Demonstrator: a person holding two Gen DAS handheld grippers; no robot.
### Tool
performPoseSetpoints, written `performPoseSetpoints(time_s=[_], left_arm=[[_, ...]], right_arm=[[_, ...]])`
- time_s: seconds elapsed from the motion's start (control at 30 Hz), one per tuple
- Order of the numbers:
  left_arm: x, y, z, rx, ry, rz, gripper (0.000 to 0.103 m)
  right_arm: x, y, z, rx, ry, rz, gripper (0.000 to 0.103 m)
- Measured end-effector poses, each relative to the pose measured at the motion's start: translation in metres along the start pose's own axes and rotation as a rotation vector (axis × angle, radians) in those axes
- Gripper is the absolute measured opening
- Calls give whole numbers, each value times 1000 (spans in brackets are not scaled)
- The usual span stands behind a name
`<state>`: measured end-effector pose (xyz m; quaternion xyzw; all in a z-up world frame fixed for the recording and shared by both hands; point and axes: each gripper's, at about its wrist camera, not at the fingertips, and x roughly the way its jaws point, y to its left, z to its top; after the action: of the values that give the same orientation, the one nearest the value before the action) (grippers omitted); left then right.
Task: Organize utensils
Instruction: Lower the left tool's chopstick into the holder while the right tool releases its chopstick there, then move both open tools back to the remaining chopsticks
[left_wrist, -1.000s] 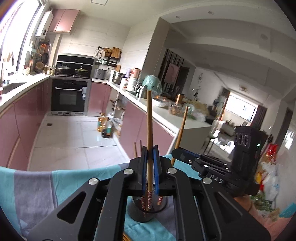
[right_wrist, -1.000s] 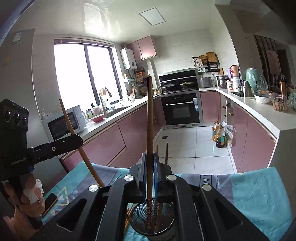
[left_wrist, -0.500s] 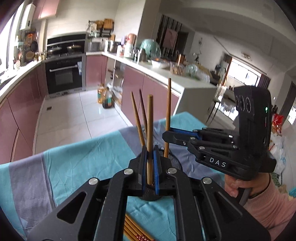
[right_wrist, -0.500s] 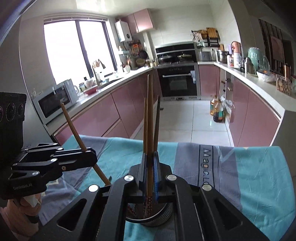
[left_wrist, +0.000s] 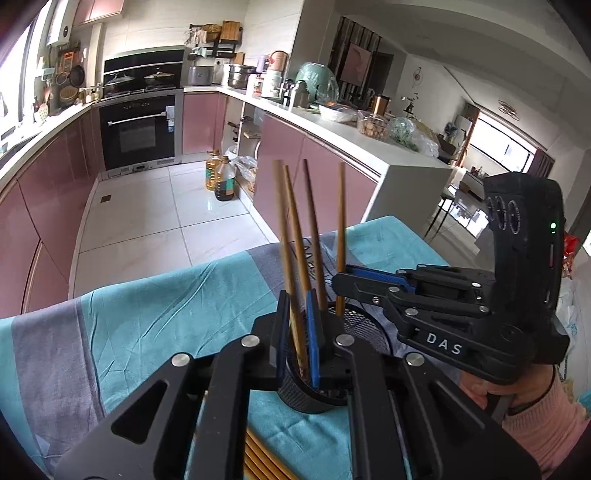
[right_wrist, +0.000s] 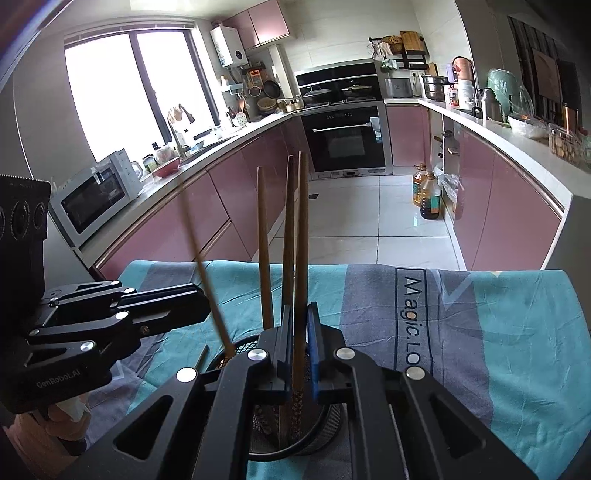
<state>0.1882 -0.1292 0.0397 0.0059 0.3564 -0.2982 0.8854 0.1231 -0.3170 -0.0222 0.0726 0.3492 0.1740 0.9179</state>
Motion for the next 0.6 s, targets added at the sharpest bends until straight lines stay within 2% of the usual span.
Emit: performPoseSetpoints(time_s=[0.13,0.2,0.23,0.43,0.5,0.6], left_arm=[[-6,4,-7,-10,-30,21,14],[-15,6,-12,-16,-64,44,20],[-22,8,-16,-23,-88,65,28],[-73,18,-42,-25,-221,140,43],[-86,21,-55,-25,-237,160,46],[-95,29,-81,-22,-212,209,47]], right_arm=[[-3,1,-2,4,-19,-5,9],[-8,2,-3,3,-33,-5,15],[-12,3,-5,-1,-45,-13,21],[-45,21,-16,-58,-125,29,24],[-56,31,-24,-87,-141,56,28],[-62,44,-39,-123,-128,106,28]])
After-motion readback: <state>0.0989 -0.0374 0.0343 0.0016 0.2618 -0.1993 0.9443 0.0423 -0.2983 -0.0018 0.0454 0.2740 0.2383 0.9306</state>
